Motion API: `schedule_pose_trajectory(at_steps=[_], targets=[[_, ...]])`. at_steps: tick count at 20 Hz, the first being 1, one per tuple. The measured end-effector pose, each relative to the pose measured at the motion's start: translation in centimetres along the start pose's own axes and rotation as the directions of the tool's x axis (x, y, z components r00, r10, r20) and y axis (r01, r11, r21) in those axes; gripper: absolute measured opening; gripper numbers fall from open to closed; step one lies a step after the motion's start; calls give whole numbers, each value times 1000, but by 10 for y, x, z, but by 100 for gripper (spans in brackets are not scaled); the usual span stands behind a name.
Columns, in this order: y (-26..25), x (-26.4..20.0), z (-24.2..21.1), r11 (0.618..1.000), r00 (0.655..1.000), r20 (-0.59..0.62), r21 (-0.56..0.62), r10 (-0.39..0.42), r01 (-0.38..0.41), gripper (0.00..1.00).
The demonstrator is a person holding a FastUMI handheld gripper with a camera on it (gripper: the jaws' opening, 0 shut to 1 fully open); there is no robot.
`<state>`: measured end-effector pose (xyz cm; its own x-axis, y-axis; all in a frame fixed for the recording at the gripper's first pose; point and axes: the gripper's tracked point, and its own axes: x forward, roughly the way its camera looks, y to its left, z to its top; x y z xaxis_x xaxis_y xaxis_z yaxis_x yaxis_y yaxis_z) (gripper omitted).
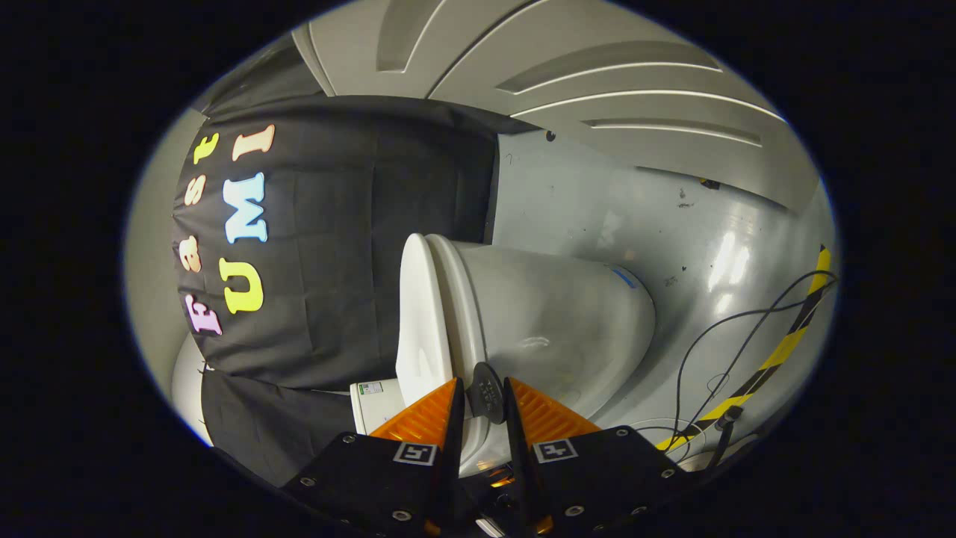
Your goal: Open the toilet lid.
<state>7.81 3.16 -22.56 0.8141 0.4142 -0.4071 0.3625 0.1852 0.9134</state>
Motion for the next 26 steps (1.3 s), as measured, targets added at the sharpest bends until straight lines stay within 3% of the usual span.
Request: schedule_pose_trajectory(at_steps=[2,10,18,26], targets=[[-4,0,0,999,1000,5,38,-5,4,21],[2,-4,1,1000,997,75,5,-13,13,0],[10,-10,-2,995,990,104,-34,-94,98,0],[48,-26,-4,942,972,196,-280,-130,183,0]])
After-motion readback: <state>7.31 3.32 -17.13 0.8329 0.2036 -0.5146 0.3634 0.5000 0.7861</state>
